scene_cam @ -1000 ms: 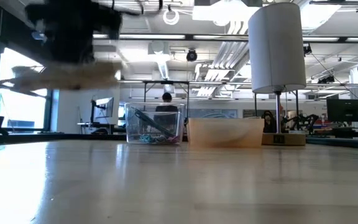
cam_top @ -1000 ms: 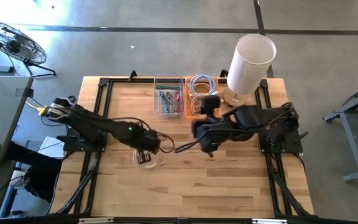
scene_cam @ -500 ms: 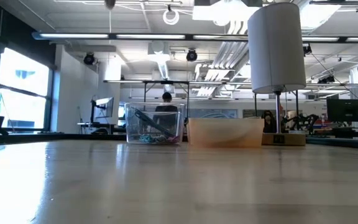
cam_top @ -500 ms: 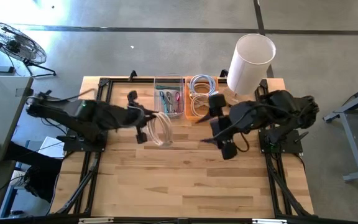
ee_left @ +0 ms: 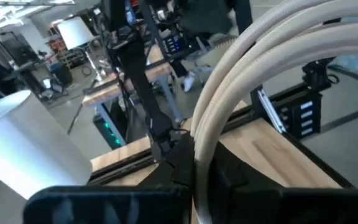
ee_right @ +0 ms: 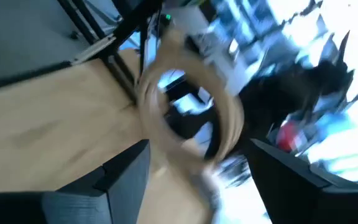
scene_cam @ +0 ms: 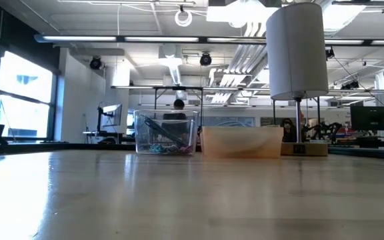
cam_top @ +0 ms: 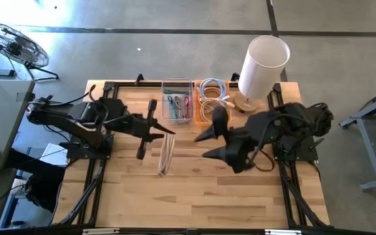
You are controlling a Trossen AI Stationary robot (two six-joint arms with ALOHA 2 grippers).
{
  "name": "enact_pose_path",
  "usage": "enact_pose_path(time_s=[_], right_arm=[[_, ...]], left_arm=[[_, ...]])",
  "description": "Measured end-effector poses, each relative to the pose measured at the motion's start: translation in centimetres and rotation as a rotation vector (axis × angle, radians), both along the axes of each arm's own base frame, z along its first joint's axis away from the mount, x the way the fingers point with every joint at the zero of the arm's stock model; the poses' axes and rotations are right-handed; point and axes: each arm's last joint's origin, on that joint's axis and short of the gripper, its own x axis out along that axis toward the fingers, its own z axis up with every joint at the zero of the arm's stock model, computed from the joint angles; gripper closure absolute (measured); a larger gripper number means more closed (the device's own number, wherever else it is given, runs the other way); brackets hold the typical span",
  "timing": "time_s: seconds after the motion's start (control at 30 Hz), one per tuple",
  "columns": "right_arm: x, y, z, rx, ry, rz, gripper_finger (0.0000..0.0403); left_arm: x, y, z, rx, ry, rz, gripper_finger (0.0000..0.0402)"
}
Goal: Pick & Place USB Port
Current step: Put the light brown hdmi cable into the orange bin
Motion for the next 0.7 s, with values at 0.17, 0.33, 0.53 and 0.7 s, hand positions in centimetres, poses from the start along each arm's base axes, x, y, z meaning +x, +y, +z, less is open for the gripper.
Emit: enact_pose_path(time_s=[0.17, 0.33, 0.53, 0.7], right_arm=[[1.6, 1.8, -0.7, -0.243, -0.072, 0.064, 0.0144], [3.7, 2.5, -2.2, -0.434, -0.055, 0.026, 0.0144], [6.1, 3.1, -3.8, -0.626, -0.042, -0.107, 0.0144], [7.3, 3.6, -4.5, -0.721, -0.053, -0.104, 0.0144]], left_arm=[[0.7, 1.0, -0.3, -0.035, 0.018, -0.022, 0.0391], [1.2, 1.5, -0.7, -0.058, 0.048, -0.038, 0.0389], [1.7, 1.7, -1.1, -0.063, 0.070, -0.059, 0.0391], [1.8, 1.6, -1.3, -0.060, 0.083, -0.067, 0.0391]])
